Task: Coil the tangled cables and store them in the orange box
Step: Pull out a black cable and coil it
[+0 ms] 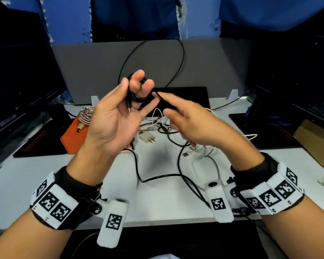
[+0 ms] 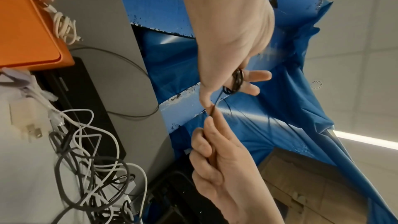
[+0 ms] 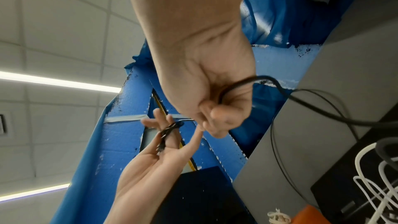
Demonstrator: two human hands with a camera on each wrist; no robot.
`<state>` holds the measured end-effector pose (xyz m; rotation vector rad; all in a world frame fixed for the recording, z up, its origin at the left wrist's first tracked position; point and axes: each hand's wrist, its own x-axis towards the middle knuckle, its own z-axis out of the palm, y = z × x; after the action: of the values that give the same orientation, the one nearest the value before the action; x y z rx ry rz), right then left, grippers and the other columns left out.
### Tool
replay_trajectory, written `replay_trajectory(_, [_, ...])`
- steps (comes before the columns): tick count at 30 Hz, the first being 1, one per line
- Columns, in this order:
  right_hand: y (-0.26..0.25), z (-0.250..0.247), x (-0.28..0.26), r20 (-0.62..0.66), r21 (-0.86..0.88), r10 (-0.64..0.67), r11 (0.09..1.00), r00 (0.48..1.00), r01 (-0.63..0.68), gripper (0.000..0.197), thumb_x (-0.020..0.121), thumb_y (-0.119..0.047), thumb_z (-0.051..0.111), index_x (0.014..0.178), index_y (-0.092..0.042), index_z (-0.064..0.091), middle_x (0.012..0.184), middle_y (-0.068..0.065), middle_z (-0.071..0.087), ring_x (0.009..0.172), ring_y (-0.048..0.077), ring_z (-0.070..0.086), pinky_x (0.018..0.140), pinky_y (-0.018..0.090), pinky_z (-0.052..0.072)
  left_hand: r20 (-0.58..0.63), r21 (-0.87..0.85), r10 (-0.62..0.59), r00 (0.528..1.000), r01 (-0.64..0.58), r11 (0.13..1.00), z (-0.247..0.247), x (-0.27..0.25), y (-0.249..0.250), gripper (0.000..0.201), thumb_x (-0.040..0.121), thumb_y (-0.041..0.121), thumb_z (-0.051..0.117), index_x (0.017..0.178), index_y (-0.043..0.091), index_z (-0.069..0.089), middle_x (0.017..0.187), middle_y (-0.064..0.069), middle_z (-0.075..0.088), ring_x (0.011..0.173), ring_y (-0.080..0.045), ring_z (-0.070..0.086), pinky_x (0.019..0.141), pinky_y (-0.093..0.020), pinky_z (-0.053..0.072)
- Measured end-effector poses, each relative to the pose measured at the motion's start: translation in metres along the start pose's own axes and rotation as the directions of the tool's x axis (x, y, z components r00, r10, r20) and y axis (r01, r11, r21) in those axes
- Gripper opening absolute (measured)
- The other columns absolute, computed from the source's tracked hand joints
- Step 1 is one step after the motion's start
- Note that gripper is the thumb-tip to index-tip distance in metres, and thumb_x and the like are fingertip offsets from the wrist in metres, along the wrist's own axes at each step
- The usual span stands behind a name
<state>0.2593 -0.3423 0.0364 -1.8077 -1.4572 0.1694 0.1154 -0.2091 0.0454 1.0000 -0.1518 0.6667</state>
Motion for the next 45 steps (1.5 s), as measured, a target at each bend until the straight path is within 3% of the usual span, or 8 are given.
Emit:
replay_trajectory(5, [-0.010,0.011,-0.007,0.229,-0.299,0.018,0.953,0.973,0.053,0.020,0.108,-0.040,0.048,0.117,-0.028,0.061,0.065,-0.009,0.057,0.062,0.004,0.051,0.065,0.033,0.040,-0.085,0.400,0.105,0.991,-0.063,0.914,-0.009,0.007,-0.013,0.032,0.111,0.018,0.033,0.130,0.011,0.059,0.115,0.005,0.076,0.116,-0.013,0.069,0.109,-0.040,0.046])
replay_trajectory(12, [-0.017,-0.003,-0.008,-0.033,-0.152,-0.135,0.980,0.990,0.128,0.013,0.099,-0.033,0.066,0.093,-0.021,0.065,0.071,-0.009,0.067,0.065,0.007,0.060,0.066,0.038,0.051,0.183,0.935,0.053,0.982,-0.191,0.298,-0.019,0.004,-0.024,0.030,0.105,0.029,0.039,0.104,0.005,0.057,0.085,0.008,0.068,0.079,-0.016,0.063,0.076,-0.038,0.050])
replay_trajectory(17, [-0.009,-0.012,-0.007,-0.186,0.048,-0.117,0.991,0.976,0.128,0.021,0.095,-0.033,0.074,0.108,-0.026,0.059,0.072,-0.003,0.051,0.064,0.008,0.045,0.066,0.034,0.044,0.237,0.826,-0.174,0.956,-0.104,0.554,-0.010,-0.001,-0.012,0.039,0.113,0.020,0.032,0.084,0.001,0.051,0.067,-0.003,0.056,0.062,-0.017,0.044,0.066,-0.023,0.040])
replay_trajectory(23, [-0.006,-0.006,-0.001,-0.142,0.030,-0.169,0.984,0.975,0.175,0.026,0.106,-0.037,0.051,0.109,-0.023,0.074,0.097,-0.001,0.066,0.093,0.018,0.064,0.089,0.045,0.052,0.296,0.674,-0.219,0.930,-0.041,0.738,-0.018,0.000,-0.011,0.031,0.108,0.023,0.037,0.091,0.009,0.059,0.059,0.001,0.042,0.058,-0.019,0.039,0.069,-0.044,0.035])
replay_trajectory(28, [-0.014,-0.006,-0.004,-0.206,0.111,-0.168,0.975,0.964,0.194,0.026,0.102,-0.039,0.060,0.080,-0.027,0.068,0.062,0.008,0.054,0.056,0.021,0.044,0.057,0.037,0.042,0.321,0.362,-0.290,0.901,0.166,0.917,-0.014,-0.006,-0.016,0.023,0.103,0.018,0.039,0.096,0.009,0.060,0.057,0.003,0.054,0.071,-0.021,0.064,0.102,-0.052,0.047])
replay_trajectory(35, [-0.023,-0.008,-0.009,-0.182,0.119,-0.196,0.968,0.963,0.220,0.027,0.102,-0.035,0.062,0.084,-0.015,0.067,0.061,0.011,0.052,0.055,0.022,0.044,0.054,0.038,0.041,0.473,0.236,-0.332,0.816,0.246,0.940,-0.021,-0.007,-0.010,0.017,0.102,0.026,0.055,0.099,0.014,0.067,0.057,0.011,0.061,0.077,-0.014,0.068,0.104,-0.047,0.050])
replay_trajectory(40, [-0.016,-0.008,-0.005,-0.179,0.149,-0.159,0.971,0.971,0.186,0.017,0.110,-0.022,0.048,0.114,-0.021,0.065,0.058,-0.018,0.049,0.044,0.006,0.045,0.046,0.022,0.041,0.307,0.055,-0.170,0.936,0.161,0.985,-0.005,-0.004,0.000,0.031,0.106,0.023,0.038,0.104,0.014,0.068,0.061,0.013,0.057,0.062,-0.004,0.052,0.090,-0.033,0.049])
replay_trajectory(45, [-0.008,0.010,-0.004,0.125,0.013,0.010,1.000,0.992,-0.012,0.032,0.110,-0.029,0.046,0.141,-0.029,0.054,0.063,-0.011,0.054,0.057,0.002,0.054,0.048,0.018,0.043,0.018,0.048,0.019,1.000,-0.020,0.999,-0.010,0.004,0.010,0.036,0.109,0.027,0.036,0.131,0.012,0.061,0.089,0.019,0.072,0.101,-0.002,0.067,0.109,-0.040,0.042])
